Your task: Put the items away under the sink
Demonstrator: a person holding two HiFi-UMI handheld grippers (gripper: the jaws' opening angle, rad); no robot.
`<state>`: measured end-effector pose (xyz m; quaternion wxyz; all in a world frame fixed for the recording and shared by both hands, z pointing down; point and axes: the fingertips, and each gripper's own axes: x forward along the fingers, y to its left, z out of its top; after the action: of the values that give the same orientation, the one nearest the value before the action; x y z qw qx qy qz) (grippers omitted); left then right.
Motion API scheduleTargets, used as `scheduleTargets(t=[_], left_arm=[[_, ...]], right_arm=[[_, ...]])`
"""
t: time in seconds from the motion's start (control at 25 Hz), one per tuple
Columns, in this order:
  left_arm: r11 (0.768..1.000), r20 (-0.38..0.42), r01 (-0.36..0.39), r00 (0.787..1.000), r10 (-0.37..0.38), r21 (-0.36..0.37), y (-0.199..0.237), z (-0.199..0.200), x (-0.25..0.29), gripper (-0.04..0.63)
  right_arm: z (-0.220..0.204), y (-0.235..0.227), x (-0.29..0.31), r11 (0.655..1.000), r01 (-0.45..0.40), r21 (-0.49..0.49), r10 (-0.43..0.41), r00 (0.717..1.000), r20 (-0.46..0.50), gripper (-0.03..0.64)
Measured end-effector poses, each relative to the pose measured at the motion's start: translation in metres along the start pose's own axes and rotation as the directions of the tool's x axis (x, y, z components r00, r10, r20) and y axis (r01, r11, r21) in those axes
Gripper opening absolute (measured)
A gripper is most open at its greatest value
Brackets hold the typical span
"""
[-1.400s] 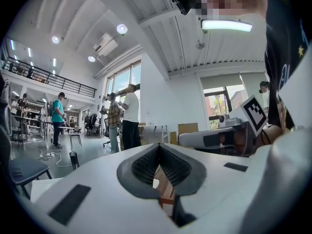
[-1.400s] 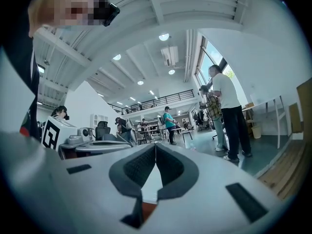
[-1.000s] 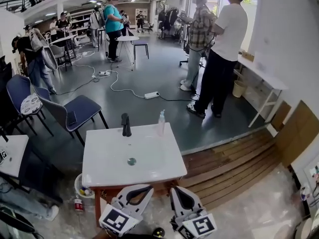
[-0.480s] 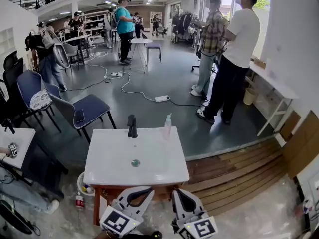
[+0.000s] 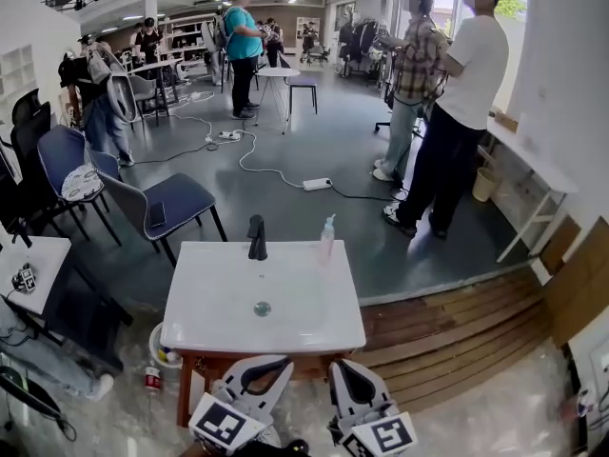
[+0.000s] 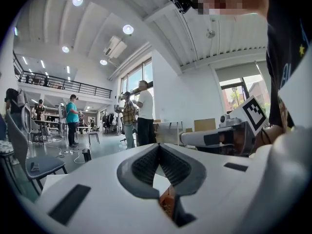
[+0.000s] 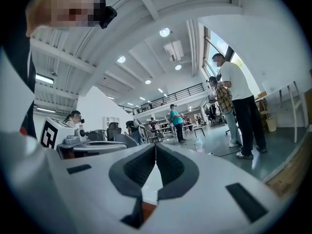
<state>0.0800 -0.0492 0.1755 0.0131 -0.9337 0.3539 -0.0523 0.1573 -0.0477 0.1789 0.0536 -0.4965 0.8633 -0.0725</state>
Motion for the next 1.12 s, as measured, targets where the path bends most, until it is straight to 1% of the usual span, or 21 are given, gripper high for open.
scheduleTargets(t=[0.12,0.24,0.52,0.76,1.12], left_arm=[[1.000,-0.002,-0.002,1.000,0.002,-0.014,0.008,-0.002,0.004,0.008],[1.000,0.001,0.008,1.000,-0.008,-0.021,0.018,-0.002,0.013,0.008],[0.997,0.011,0.078,0.997,-0.078,0.020,0.034,0.003,0.042,0.008],[0.994,0.014,0.107,0.994,-0.107,0.001,0.050,0.003,0.060,0.008],[0.993,0.030,0.121,0.992,-0.121,-0.008,0.082,0.006,0.081,0.008]], right_arm=[[-0.001,-0.002,0.010,1.000,-0.004,-0.005,0.004,1.000,-0.007,0.009],[0.001,-0.007,0.019,1.000,0.011,-0.009,-0.011,1.000,-0.010,0.009],[0.008,-0.028,0.039,0.997,0.076,-0.030,-0.076,0.997,-0.008,0.009],[0.004,-0.042,0.054,0.993,0.113,-0.033,-0.114,0.993,-0.014,0.009],[0.010,-0.058,0.092,0.989,0.146,-0.034,-0.147,0.989,-0.032,0.009]])
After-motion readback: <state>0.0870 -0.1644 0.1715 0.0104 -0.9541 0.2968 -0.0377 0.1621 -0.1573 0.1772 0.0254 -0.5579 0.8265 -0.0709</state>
